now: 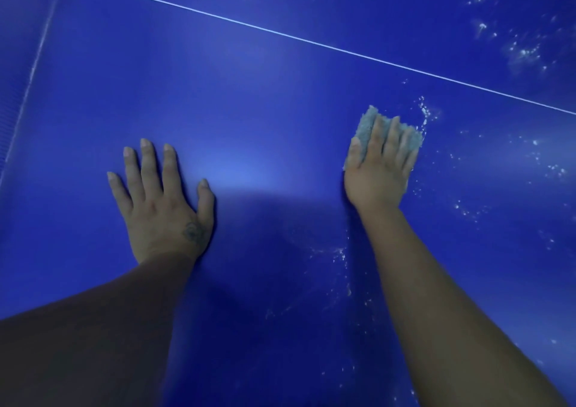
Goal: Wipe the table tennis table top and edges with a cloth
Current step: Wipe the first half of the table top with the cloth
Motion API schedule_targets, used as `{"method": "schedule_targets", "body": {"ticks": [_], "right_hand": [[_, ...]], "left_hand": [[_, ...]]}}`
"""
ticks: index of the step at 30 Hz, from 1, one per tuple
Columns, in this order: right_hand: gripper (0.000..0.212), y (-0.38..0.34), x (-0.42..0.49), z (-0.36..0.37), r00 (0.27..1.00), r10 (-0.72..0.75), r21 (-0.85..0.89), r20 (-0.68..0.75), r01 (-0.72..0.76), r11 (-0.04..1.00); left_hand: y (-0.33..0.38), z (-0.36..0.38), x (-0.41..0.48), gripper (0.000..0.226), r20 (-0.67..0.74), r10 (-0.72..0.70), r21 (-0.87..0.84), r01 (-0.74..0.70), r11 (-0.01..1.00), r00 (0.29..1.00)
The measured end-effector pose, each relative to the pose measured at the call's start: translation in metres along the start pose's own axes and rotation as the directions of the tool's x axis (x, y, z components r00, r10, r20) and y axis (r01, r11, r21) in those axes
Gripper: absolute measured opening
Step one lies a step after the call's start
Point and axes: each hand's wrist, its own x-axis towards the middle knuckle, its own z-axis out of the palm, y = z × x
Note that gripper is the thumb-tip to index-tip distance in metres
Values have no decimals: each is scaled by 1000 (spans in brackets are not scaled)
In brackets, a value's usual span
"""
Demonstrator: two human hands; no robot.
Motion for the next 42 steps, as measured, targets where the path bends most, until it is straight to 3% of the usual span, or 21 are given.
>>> {"method": "schedule_targets", "body": {"ticks": [3, 7, 11, 13, 18, 21, 27, 30, 32, 34, 37, 42], "right_hand": [[68, -28, -44, 6, 995, -88, -27, -49, 87, 996], [65, -50, -119, 27, 938, -330, -6, -103, 332, 943], [63, -24, -115, 30, 894, -439, -18, -86, 439, 898], [63, -5, -87, 21, 926, -367, -51, -94, 363, 930], [67, 19, -18, 5, 1000, 5, 24, -29, -4, 1000], [68, -9, -20, 8, 998, 52, 23, -29, -51, 998], [65, -72, -125, 30, 946, -303, -25, -113, 302, 953], [65, -57, -181, 43, 865, -496, -10, -81, 497, 868], [64, -29, -189, 42, 844, -535, 0, -46, 535, 845], [63, -1, -174, 34, 884, -466, -40, -31, 465, 884], [66, 32, -126, 18, 975, -222, -40, -7, 222, 974], [70, 30, -90, 10, 998, 15, 16, 58, -16, 1000]], "left_hand": [[1, -1, 0, 77, -13, 1, -7, -1, 1000, 1000], [0, 0, -1, 78, -17, 6, 0, -6, 1000, 1000], [-1, 3, -1, 77, -29, 9, 6, -9, 1000, 1000], [-2, 3, 0, 77, -32, 14, 9, -13, 1000, 999], [-3, 6, -1, 76, -58, 17, 9, -16, 1000, 998], [-4, 7, -1, 76, -59, 12, 10, -11, 1000, 998], [-2, 1, -2, 79, -12, 11, 23, -11, 1000, 1000], [-2, 0, -3, 79, -3, 18, 17, -18, 1000, 1000], [-3, -2, -3, 80, 9, 21, 22, -21, 1000, 1000], [-2, -5, -3, 79, 31, 26, 25, -27, 999, 999], [-4, -10, -6, 77, 50, 51, 13, -52, 999, 997], [-40, -16, -66, 69, 19, 159, 8, -159, 987, 987]]}}
